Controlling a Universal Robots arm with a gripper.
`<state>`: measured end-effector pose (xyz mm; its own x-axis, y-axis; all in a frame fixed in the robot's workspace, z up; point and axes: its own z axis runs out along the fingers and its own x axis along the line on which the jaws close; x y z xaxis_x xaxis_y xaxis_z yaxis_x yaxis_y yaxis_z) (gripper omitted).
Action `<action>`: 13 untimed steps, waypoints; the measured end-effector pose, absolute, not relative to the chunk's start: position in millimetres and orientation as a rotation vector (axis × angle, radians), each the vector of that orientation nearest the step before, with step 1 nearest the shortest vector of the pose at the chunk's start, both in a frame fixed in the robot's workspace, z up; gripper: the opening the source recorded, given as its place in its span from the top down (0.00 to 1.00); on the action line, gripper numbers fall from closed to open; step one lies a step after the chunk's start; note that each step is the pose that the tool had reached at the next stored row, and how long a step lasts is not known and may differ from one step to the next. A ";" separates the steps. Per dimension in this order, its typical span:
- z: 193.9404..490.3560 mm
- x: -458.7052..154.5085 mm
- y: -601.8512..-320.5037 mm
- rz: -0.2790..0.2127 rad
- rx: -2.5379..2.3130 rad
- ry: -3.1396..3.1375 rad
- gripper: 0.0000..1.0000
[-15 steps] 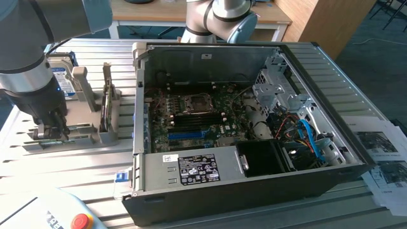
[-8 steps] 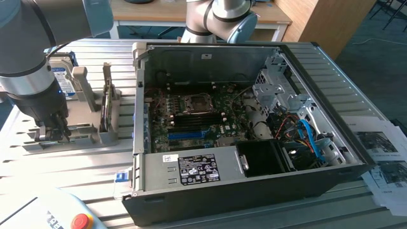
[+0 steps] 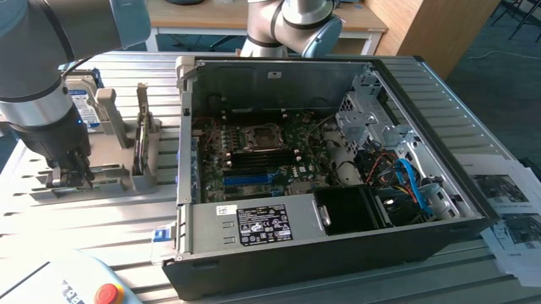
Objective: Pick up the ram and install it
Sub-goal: 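Pick up the ram and move it above insertion slot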
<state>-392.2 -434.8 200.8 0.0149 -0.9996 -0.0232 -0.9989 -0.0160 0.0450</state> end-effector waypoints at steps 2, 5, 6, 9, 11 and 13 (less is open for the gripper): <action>200.7 -392.2 -434.8 -0.075 2.227 -2.192 0.76; 200.8 -392.2 -434.8 -0.075 2.227 -2.192 0.76; 200.7 -392.2 -434.8 -0.075 2.227 -2.192 0.76; 200.8 -392.2 -434.8 -0.075 2.227 -2.192 0.76; 200.8 -392.2 -434.8 -0.075 2.227 -2.192 0.76; 200.8 -392.2 -434.8 -0.075 2.227 -2.192 0.76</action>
<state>-392.2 -434.8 200.8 0.0150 -0.9996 -0.0232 -0.9989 -0.0160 0.0450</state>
